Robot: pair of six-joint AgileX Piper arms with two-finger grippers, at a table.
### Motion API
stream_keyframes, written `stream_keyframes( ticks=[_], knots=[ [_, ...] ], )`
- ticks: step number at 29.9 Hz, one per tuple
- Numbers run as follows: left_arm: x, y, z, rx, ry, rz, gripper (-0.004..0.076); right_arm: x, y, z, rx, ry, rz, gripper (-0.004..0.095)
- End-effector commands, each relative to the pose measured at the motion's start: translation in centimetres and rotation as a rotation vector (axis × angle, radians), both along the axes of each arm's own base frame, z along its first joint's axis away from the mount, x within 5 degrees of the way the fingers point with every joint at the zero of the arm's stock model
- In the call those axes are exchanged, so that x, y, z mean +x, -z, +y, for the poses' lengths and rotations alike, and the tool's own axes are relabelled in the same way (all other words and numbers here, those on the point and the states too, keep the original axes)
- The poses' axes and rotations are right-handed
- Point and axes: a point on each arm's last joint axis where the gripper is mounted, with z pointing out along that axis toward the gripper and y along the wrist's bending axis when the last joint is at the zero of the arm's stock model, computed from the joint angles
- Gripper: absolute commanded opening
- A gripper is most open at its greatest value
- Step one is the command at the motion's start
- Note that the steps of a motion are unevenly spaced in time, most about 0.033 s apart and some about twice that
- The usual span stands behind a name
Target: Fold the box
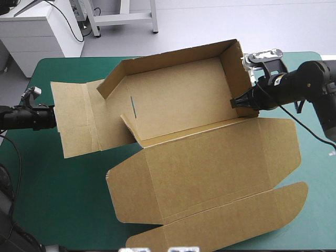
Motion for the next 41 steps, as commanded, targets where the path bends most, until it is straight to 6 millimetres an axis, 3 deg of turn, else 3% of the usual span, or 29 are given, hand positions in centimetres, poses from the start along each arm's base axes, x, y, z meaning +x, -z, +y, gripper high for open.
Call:
stream_keyframes(
  ticks=[1,4,11,15,20,32,41],
  knots=[
    [0.2,-2.9,-1.9,-0.101,0.032,-0.071,-0.0008,-0.9,-1.6,-0.1,0.038,0.000,-0.043,-0.0018],
    [0.7,-3.1,-4.1,-0.160,0.061,-0.053,-0.0008,0.1,-1.0,0.0,0.040,0.006,-0.040,-0.0018],
    [1.0,-3.6,-12.3,-0.242,0.288,-0.025,-0.0008,2.3,0.2,0.1,0.027,0.027,-0.054,-0.0018],
    [0.7,-3.8,-15.1,-0.270,0.373,-0.014,-0.0008,3.3,1.1,0.3,0.025,0.033,-0.035,-0.0018],
    [0.3,-4.7,-16.1,-0.315,0.398,-0.037,-0.0008,4.1,1.7,0.1,0.012,0.068,-0.032,-0.0018],
    [-1.2,-8.2,-16.5,-0.336,0.387,-0.145,-0.0008,5.5,3.3,-0.4,-0.046,0.137,0.011,-0.0018],
    [-1.4,-8.3,-19.0,-0.312,0.431,-0.171,-0.0009,5.6,3.4,-0.3,-0.046,0.138,0.017,-0.0018]
  ],
)
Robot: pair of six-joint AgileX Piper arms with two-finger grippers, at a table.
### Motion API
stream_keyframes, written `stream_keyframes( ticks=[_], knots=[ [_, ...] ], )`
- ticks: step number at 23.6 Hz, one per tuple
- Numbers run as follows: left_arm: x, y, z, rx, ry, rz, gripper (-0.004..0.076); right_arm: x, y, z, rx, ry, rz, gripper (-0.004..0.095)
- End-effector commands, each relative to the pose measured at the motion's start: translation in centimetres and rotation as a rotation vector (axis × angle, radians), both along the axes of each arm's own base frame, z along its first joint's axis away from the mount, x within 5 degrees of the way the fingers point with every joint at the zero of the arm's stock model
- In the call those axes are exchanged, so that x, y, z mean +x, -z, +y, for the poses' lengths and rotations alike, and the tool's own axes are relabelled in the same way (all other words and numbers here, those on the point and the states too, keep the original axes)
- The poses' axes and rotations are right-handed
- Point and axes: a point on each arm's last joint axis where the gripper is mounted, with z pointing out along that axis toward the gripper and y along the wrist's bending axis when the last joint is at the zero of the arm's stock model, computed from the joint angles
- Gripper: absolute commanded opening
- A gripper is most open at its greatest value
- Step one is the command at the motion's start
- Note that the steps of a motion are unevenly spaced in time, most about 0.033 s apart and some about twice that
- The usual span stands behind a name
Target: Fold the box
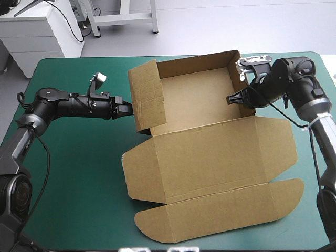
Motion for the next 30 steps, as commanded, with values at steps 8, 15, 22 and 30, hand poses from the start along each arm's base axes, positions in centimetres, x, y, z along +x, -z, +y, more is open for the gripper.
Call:
stream_keyframes(
  ticks=[8,15,22,30],
  knots=[
    [-0.7,-3.3,-1.4,-0.095,-0.005,-0.086,-0.0008,-0.7,-2.5,-0.3,0.038,0.014,-0.109,-0.0018],
    [-0.6,-4.4,-1.7,-0.230,-0.029,-0.081,0.0107,-0.7,-2.5,-0.3,0.032,0.014,-0.102,-0.0018],
    [-0.9,-4.8,-1.8,-0.251,0.015,-0.076,0.0589,-0.8,-2.5,-0.4,0.021,0.012,-0.098,-0.0018],
    [-0.9,-4.9,-1.7,-0.256,0.009,-0.078,0.0588,-0.8,-2.4,-0.5,0.010,0.013,-0.093,-0.0018]
  ],
)
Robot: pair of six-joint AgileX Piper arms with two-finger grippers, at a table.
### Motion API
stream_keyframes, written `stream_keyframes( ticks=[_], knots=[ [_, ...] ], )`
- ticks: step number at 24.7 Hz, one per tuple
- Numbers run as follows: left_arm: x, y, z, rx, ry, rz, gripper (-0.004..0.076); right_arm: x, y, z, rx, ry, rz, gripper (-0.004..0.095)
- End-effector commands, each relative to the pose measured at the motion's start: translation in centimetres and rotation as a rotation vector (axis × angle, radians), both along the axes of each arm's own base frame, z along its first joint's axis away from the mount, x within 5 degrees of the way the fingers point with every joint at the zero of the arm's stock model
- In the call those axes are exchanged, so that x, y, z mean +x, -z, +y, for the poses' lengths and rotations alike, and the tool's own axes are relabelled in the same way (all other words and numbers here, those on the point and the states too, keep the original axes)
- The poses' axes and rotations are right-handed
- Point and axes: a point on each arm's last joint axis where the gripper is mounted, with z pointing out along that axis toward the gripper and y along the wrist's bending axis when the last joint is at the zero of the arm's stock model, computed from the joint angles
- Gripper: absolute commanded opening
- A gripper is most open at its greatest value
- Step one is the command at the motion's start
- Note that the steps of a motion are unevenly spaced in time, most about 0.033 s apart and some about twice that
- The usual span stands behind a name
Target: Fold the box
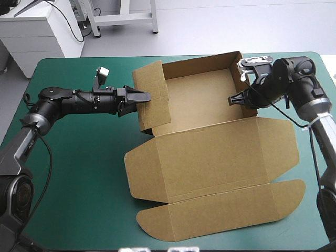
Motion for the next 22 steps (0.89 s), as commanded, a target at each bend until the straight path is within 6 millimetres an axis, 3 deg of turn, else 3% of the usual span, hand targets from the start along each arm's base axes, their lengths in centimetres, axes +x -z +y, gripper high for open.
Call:
stream_keyframes(
  ticks=[1,5,9,15,22],
  knots=[
    [-0.9,-3.5,-0.3,-0.111,-0.001,-0.078,0.0588,-0.7,-2.5,-0.2,0.029,0.004,-0.112,-0.0018],
    [-0.9,-3.8,-0.2,-0.108,-0.037,-0.064,0.0584,-0.6,-2.7,-0.1,0.037,0.015,-0.133,-0.0017],
    [-1.4,-4.5,-0.4,0.051,-0.167,-0.074,0.0584,-0.3,-2.9,0.0,0.055,0.032,-0.167,-0.0017],
    [-2.9,-5.4,-1.9,0.212,-0.245,-0.121,0.0584,-0.2,-3.0,0.3,0.065,0.037,-0.187,-0.0013],
    [-3.6,-5.3,-4.3,0.262,-0.265,-0.109,0.0584,-0.5,-3.2,2.6,0.019,0.003,-0.231,-0.0013]
  ],
)
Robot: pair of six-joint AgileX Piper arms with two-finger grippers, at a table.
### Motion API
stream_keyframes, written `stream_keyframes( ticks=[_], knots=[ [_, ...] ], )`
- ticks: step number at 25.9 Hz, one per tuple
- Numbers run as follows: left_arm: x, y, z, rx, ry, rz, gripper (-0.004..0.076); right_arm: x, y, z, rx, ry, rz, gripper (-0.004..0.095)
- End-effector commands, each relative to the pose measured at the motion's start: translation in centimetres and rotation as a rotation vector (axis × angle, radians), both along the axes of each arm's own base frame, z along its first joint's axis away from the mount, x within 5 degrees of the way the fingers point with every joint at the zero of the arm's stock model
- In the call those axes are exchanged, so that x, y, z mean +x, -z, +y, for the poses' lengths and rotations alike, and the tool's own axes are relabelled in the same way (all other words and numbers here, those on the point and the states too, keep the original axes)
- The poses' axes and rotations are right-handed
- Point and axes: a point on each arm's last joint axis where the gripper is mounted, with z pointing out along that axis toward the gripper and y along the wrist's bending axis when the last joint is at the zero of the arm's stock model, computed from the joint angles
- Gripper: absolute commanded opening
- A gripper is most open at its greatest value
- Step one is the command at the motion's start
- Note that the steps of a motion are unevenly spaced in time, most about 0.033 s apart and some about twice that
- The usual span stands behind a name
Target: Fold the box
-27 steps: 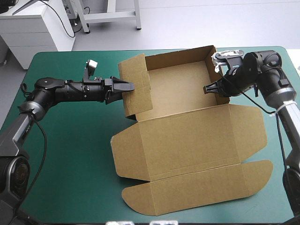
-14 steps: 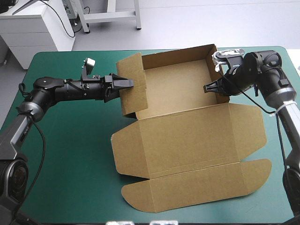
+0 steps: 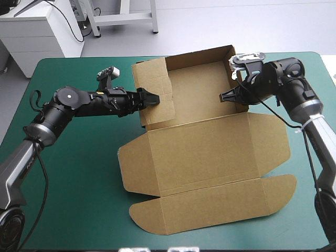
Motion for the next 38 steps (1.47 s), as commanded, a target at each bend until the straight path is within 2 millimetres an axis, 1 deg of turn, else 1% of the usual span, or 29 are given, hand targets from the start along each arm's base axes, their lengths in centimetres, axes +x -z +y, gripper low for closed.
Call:
stream_keyframes(
  ticks=[1,3,7,9,13,17,20,27,33,35,38],
  knots=[
    [-0.9,-2.5,-0.4,-0.032,-0.043,-0.050,0.0584,-0.7,-2.8,0.5,0.005,0.010,-0.149,-0.0014],
    [-0.7,-1.8,-0.1,0.048,-0.100,-0.025,0.0584,-1.0,-3.4,1.2,-0.024,0.012,-0.203,-0.0014],
    [-0.7,-1.6,0.3,0.088,-0.128,-0.018,0.0584,-1.7,-4.4,1.8,-0.060,0.019,-0.271,-0.0014],
    [-0.7,-1.8,-0.3,0.081,-0.133,-0.045,0.0584,-1.9,-4.8,1.6,-0.084,0.029,-0.294,-0.0014],
    [-0.8,-2.2,-1.5,0.065,-0.141,-0.110,0.0584,-2.3,-5.5,1.8,-0.074,0.021,-0.313,-0.0014],
    [-0.4,-2.1,-1.8,0.054,-0.157,-0.123,0.0584,-2.5,-6.4,1.7,-0.066,0.026,-0.334,-0.0014],
    [-0.3,-1.9,-1.8,0.058,-0.159,-0.121,0.0584,-2.9,-6.9,1.8,-0.094,0.022,-0.343,-0.0014],
    [0.0,-1.9,-1.8,0.058,-0.173,-0.135,0.0584,-3.3,-7.0,2.7,-0.143,-0.008,-0.354,-0.0014],
    [0.3,-1.6,-2.0,0.032,-0.177,-0.114,0.0584,-3.3,-6.9,2.2,-0.210,0.010,-0.343,-0.0014],
    [0.5,-1.5,-2.1,0.023,-0.178,-0.118,0.0571,-3.4,-6.9,2.1,-0.246,0.013,-0.347,-0.0014],
    [0.7,-1.2,-2.4,-0.018,-0.177,-0.094,0.0492,-3.6,-7.0,2.3,-0.285,0.008,-0.353,-0.0014]
  ],
)
